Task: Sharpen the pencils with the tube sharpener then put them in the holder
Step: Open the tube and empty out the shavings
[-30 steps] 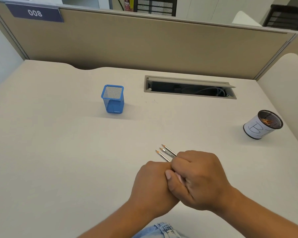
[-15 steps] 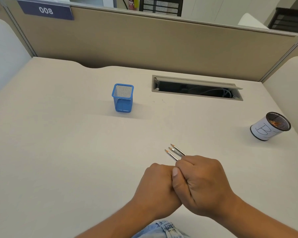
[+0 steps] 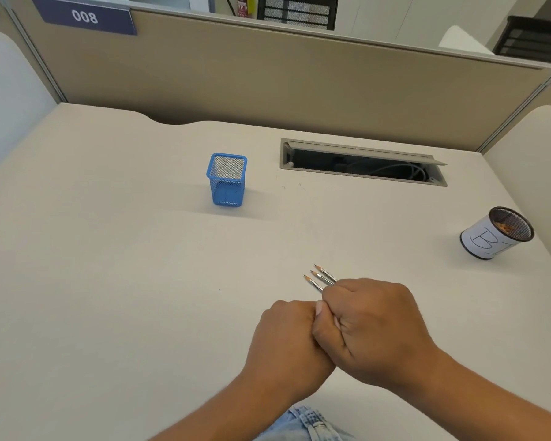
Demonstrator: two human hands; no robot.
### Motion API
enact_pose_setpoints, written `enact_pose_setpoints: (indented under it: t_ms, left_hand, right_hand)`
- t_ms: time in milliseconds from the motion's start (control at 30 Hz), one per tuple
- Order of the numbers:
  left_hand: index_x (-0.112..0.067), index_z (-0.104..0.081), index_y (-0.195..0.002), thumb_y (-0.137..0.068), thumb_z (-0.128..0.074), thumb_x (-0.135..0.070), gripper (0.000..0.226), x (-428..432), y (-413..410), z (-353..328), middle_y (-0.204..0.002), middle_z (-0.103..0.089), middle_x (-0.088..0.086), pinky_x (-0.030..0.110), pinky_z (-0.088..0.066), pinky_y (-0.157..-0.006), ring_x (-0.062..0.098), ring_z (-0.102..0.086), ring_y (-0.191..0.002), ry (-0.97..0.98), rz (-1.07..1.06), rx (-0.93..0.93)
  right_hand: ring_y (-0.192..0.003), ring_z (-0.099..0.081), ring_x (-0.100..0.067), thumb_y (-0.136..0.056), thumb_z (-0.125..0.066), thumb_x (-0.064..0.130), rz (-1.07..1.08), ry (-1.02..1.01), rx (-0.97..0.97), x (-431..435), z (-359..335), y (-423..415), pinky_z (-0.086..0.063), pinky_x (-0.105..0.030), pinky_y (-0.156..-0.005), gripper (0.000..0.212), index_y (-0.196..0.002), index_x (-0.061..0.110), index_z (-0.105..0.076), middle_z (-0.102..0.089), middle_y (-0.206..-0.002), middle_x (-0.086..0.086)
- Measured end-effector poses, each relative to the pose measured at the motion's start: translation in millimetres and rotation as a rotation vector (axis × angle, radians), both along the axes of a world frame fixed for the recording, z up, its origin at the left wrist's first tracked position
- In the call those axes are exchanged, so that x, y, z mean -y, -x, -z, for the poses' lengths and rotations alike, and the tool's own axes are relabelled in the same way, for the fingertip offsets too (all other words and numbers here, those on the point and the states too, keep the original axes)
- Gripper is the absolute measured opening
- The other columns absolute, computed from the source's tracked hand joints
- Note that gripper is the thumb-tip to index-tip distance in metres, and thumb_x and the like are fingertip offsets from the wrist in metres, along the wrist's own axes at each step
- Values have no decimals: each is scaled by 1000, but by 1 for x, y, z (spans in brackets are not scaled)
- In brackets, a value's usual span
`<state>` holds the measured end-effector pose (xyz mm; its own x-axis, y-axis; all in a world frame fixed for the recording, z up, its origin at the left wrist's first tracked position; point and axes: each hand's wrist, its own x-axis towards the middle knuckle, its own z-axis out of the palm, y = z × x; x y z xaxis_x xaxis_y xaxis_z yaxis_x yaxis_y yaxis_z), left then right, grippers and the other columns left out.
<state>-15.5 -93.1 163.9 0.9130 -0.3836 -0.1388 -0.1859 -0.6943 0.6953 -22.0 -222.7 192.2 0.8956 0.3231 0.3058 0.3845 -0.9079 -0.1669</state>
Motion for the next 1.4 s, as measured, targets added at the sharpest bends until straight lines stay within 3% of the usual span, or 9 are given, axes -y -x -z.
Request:
enact_pose_setpoints:
  t_ms: [133, 233, 367, 467, 600, 867, 1100, 1267, 1400]
  left_hand:
    - [-18, -44, -52, -72, -38, -36, 28, -2, -2, 1, -49, -51, 0, 26, -35, -47, 14, -41, -48, 163, -84, 45]
    - [-13, -49, -60, -77, -50, -44, 36, -6, -4, 6, -49, -47, 5, 33, -35, -47, 15, -36, -49, 318, -169, 15]
    - [-29, -49, -47, -84, -63, -22, 41, -10, -10, 0, -44, -38, -3, 27, -28, -47, 12, -28, -47, 442, -188, -24]
    - [-28, -42, -46, -84, -63, -21, 44, -11, -13, -2, -44, -38, -5, 25, -28, -47, 10, -29, -46, 499, -195, -28]
    - [-28, -42, -45, -85, -65, -21, 47, -10, -16, -3, -44, -40, -8, 20, -27, -46, 8, -31, -46, 539, -196, -37]
    - [-43, -56, -55, -85, -67, -30, 35, 5, -20, -3, -50, -53, -15, 17, -35, -46, 6, -42, -47, 480, -151, -4]
    - [-25, -39, -50, -83, -69, -21, 45, 44, -20, -1, -46, -36, -10, 14, -27, -46, 8, -30, -47, 517, -217, -28]
    - [-22, -46, -66, -84, -67, -14, 29, 72, -21, -2, -58, -45, -12, 11, -33, -50, 5, -36, -52, 576, -172, -80]
    - [-32, -48, -82, -82, -48, -13, 19, 97, -30, 11, -75, -51, -20, 13, -37, -60, 5, -41, -64, 642, -116, -181]
  right_hand:
    - [-43, -37, -19, -90, -44, 33, -9, -111, 2, -1, -6, -2, -18, -15, -50, 38, -56, 16, -44, -43, -49, 2]
    - [-47, -37, -15, -94, -41, 42, 25, -363, -135, -3, -10, -4, -29, -29, -44, 42, -59, 19, -40, -40, -51, 3]
    - [-51, -44, -6, -90, -44, 52, 111, -831, -385, -8, -12, -5, -33, -19, -49, 39, -60, 27, -50, -51, -53, 11]
    - [-51, -43, -10, -82, -51, 58, 176, -1029, -541, -8, -13, -4, -36, -20, -52, 43, -66, 18, -56, -53, -57, 5]
    - [-52, -46, -13, -81, -65, 44, 234, -1267, -677, -5, -18, -2, -41, -20, -49, 28, -70, 18, -67, -63, -65, 1]
    - [-59, -56, -10, -74, -76, 27, 244, -1346, -670, 15, -19, 2, -47, -20, -56, 21, -90, 13, -75, -71, -71, -1]
    - [-74, -66, -15, -71, -74, 18, 245, -1654, -824, 66, -15, -1, -56, -21, -62, 28, -98, 10, -77, -75, -91, -10]
    - [-78, -69, -17, -69, -82, 19, 243, -1677, -813, 110, -4, -5, -57, -23, -66, 36, -102, 7, -74, -74, -95, -10]
    - [-79, -69, -20, -77, -75, 14, 402, -1521, -684, 147, 30, -18, -56, -29, -72, 23, -100, 9, -75, -76, -92, -10]
